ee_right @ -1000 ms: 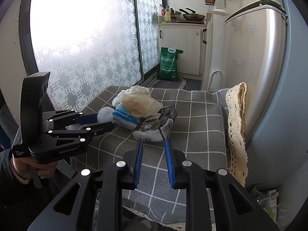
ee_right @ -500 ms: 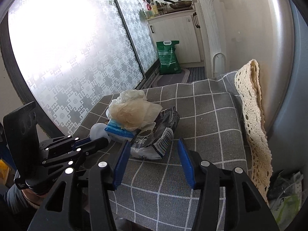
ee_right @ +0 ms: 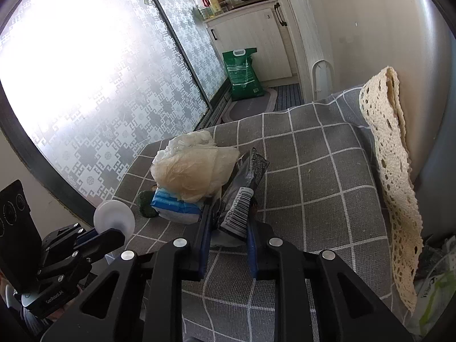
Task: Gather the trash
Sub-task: 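Carry the black bag and white cup over the teal trash bin with both tools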
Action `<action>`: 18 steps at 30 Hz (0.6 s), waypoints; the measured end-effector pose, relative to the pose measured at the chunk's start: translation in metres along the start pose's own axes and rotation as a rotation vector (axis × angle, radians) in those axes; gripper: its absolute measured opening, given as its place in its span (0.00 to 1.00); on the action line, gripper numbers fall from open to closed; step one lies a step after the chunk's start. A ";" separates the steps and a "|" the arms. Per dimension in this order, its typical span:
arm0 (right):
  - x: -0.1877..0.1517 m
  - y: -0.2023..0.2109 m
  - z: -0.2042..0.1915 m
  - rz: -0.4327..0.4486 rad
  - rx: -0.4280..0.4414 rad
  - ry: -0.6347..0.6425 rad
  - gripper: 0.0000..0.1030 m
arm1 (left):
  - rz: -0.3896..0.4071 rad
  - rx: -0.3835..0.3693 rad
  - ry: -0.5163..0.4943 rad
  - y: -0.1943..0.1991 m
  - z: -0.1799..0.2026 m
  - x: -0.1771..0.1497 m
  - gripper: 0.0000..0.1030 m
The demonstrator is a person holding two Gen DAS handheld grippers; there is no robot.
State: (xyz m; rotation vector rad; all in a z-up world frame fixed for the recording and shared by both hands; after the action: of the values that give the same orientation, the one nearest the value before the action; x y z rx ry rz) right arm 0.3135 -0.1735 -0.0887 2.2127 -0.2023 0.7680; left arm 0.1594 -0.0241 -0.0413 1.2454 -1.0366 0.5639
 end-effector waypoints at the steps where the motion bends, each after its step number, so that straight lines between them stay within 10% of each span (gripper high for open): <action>1: 0.002 0.003 -0.001 0.012 -0.012 0.012 0.15 | 0.005 0.002 0.001 0.004 -0.001 -0.001 0.11; 11: 0.026 0.047 -0.024 0.207 -0.199 0.165 0.13 | 0.060 0.052 0.054 0.044 -0.034 -0.005 0.11; 18: 0.024 0.050 -0.067 0.232 -0.140 0.200 0.13 | 0.073 0.101 0.086 0.071 -0.062 -0.016 0.11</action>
State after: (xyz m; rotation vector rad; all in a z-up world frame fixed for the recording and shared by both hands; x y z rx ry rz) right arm 0.2837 -0.1581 -0.0084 1.9872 -0.4054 1.0632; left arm 0.1134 0.0569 -0.0194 1.2642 -0.9947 0.7277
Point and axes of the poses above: each gripper's, at about its wrist camera, not at the fingertips, and y roughly against the way its jaws point, z to its right, x to its top, the point moved 9 cm from there along -y, roughly the way its jaws point, and after that the axes turned 15 degrees about -y, right-handed, at the moved point
